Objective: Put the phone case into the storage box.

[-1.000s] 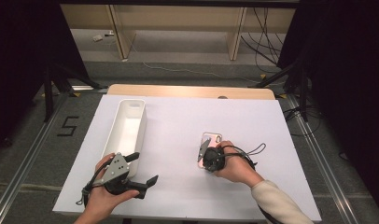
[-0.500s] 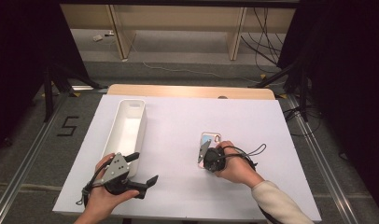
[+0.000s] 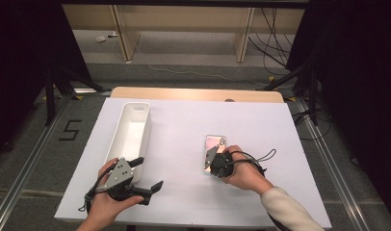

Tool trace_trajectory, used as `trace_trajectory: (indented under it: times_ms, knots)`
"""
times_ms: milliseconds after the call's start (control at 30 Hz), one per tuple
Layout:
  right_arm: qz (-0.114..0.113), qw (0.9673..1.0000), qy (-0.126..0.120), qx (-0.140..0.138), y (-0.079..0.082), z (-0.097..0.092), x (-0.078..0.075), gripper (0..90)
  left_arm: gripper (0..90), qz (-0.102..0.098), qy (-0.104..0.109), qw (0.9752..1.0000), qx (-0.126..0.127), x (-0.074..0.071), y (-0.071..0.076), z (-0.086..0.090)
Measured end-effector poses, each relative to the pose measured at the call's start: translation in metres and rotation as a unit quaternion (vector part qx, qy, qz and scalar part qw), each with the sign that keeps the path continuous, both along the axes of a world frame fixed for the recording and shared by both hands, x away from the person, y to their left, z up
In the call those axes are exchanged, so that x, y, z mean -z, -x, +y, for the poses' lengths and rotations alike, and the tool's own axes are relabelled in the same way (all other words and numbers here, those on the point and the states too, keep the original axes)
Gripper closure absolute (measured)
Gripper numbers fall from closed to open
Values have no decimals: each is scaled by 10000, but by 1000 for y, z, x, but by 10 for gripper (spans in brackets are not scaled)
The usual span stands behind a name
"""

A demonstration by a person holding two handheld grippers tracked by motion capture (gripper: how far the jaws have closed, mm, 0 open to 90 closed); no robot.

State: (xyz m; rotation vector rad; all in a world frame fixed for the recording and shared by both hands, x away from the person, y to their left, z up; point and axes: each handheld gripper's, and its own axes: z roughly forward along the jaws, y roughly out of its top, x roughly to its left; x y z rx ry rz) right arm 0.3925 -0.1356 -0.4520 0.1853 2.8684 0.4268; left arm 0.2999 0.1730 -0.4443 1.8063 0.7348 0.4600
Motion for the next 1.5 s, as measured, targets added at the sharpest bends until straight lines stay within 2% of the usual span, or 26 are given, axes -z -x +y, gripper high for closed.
trace_trajectory:
  times_ms: [167, 967, 1033, 1100, 1167, 1200, 1233, 1300, 1367, 1500]
  knots:
    - [-126, 9999, -74, -76, 1, -2, -2, 887, 6, 6, 4, 10000, -7, 0, -1, 0]
    - [-415, 9977, -477, -258, 11, -7, -15, 888, 7, -11, -8, 10000, -26, 0, -2, -1]
    - [-491, 9974, -458, -271, 12, -7, -16, 888, 7, -24, 14, 10000, -17, 0, -2, 0]
    - [-456, 9975, -501, -213, 13, -6, -17, 888, 7, 11, 49, 10000, -37, 0, -1, 0]
    - [-536, 9969, -529, -243, 14, -6, -18, 887, 7, -19, 25, 10000, -31, 0, -1, 0]
    - [-507, 9969, -535, -277, 14, -6, -18, 887, 7, -21, 33, 10000, -30, 0, -1, 0]
    - [-627, 9965, -498, -249, 15, -6, -19, 888, 7, -28, 29, 10000, -30, 0, -1, 0]
    - [-576, 9966, -550, -234, 16, -6, -19, 888, 8, -37, 12, 10000, -26, -1, -2, 0]
    - [-666, 9958, -549, -312, 16, -5, -20, 888, 9, -37, 14, 10000, -46, -1, -1, 0]
    - [-673, 9956, -571, -319, 17, -4, -21, 887, 12, -43, 8, 10000, -62, -1, -2, 0]
